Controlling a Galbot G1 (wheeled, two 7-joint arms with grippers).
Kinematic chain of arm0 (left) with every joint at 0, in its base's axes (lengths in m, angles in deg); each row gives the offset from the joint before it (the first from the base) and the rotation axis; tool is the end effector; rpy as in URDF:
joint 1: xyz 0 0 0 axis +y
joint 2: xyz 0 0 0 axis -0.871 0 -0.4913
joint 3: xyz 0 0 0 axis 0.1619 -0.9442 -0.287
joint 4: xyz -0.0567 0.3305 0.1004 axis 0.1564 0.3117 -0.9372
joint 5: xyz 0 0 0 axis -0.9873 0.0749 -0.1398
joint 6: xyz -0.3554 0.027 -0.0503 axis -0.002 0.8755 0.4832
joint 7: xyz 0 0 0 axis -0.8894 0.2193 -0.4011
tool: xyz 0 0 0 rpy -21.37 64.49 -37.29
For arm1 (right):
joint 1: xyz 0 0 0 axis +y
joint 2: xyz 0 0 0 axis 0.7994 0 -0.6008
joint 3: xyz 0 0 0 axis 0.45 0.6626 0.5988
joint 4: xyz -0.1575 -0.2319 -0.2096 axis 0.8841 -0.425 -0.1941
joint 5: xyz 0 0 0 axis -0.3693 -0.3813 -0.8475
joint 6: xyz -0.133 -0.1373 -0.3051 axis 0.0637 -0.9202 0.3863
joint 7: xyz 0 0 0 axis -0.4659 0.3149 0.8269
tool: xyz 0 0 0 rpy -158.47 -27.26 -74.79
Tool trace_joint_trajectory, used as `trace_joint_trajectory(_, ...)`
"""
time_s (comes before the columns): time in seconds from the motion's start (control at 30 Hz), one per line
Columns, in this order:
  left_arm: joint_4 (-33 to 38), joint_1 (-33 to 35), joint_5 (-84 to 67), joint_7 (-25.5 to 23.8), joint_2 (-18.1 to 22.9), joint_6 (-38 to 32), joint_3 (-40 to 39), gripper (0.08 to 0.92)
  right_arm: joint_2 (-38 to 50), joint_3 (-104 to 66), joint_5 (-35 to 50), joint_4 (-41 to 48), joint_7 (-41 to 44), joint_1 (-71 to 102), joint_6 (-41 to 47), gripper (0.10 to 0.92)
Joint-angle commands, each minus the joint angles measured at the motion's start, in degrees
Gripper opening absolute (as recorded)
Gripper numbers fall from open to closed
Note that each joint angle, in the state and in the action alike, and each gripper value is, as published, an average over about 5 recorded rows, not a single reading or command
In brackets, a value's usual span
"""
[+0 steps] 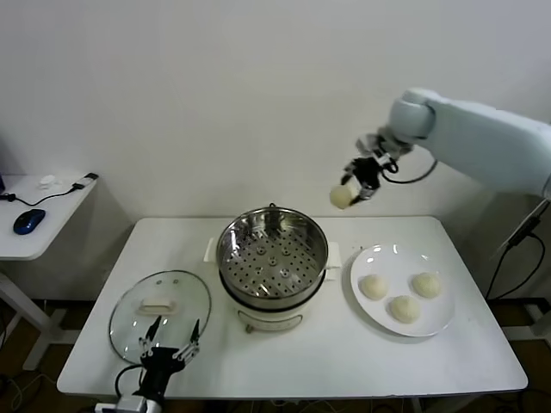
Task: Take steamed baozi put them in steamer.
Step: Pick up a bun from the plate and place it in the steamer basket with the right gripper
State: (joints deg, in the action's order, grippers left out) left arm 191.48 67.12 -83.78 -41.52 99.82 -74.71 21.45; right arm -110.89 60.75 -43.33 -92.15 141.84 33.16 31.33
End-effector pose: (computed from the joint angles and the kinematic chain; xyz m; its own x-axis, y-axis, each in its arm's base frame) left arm 0.1362 0.0493 -0.3672 -0.9766 0.0237 0.2137 0.0433 0.9952 0.0875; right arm 0.5773 0.0498 0.0503 -0.1814 -0.2703 0.9455 -0.6819 -0.6582 -0.3190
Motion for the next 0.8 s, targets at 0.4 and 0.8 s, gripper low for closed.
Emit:
trace_joint_trajectory(0.4,2.6,3.9,1.5,1.9,0.8,-1.3,-0.2,0.823,-19.9,-7.3,-29.1,22.1,-4.3,18.6,-31.2,0.577)
trace_joint_trajectory(0.8,3.4,4.6,2.4,2.1,2.1,-1.7,-0.6,0.823,-25.3,-12.9,-34.8,37.5,-3.8,25.6,-36.0,0.577)
